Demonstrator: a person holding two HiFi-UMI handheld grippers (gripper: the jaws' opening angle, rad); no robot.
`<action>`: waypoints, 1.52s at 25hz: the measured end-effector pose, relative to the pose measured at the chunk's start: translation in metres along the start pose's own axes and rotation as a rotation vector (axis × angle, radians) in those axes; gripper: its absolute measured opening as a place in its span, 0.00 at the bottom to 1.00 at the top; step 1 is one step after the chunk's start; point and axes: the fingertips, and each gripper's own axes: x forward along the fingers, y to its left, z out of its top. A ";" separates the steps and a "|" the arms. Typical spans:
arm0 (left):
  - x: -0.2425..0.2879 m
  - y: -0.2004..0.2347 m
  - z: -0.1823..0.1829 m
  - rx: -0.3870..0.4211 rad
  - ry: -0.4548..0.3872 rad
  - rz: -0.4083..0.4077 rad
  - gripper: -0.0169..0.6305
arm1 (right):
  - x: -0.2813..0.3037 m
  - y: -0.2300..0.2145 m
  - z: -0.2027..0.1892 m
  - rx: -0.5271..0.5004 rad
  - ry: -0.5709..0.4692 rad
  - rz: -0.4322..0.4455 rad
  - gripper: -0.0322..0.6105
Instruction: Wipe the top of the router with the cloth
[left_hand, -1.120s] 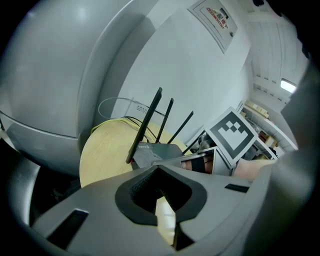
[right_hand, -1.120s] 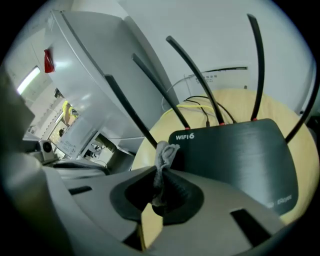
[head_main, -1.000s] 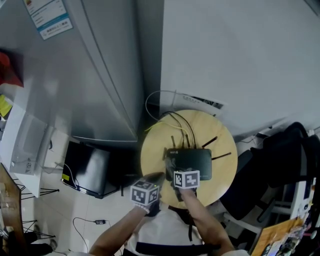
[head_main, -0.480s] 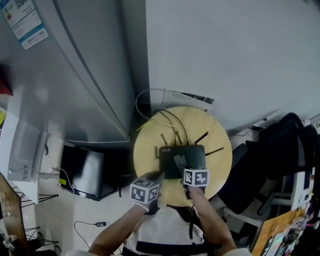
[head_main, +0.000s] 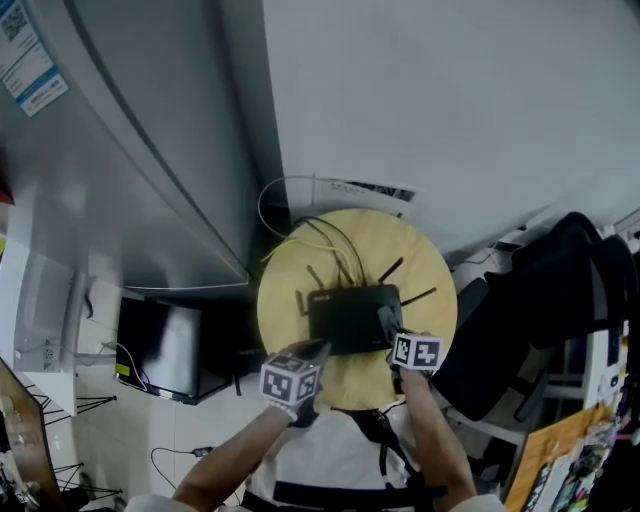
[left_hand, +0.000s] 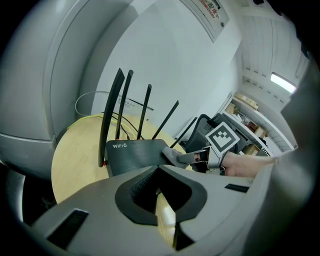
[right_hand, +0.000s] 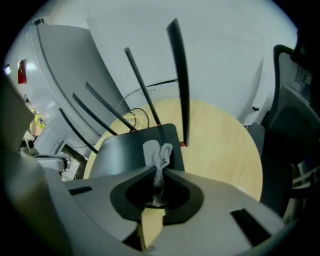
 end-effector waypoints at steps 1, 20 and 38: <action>0.001 -0.001 0.000 0.002 0.001 -0.002 0.02 | -0.002 -0.006 0.000 0.006 -0.003 -0.011 0.11; -0.009 0.012 -0.001 -0.023 -0.012 0.018 0.02 | -0.017 -0.033 -0.031 0.035 -0.012 -0.095 0.11; -0.026 0.031 -0.016 -0.042 -0.005 0.051 0.02 | 0.008 0.096 -0.053 -0.138 0.077 0.124 0.11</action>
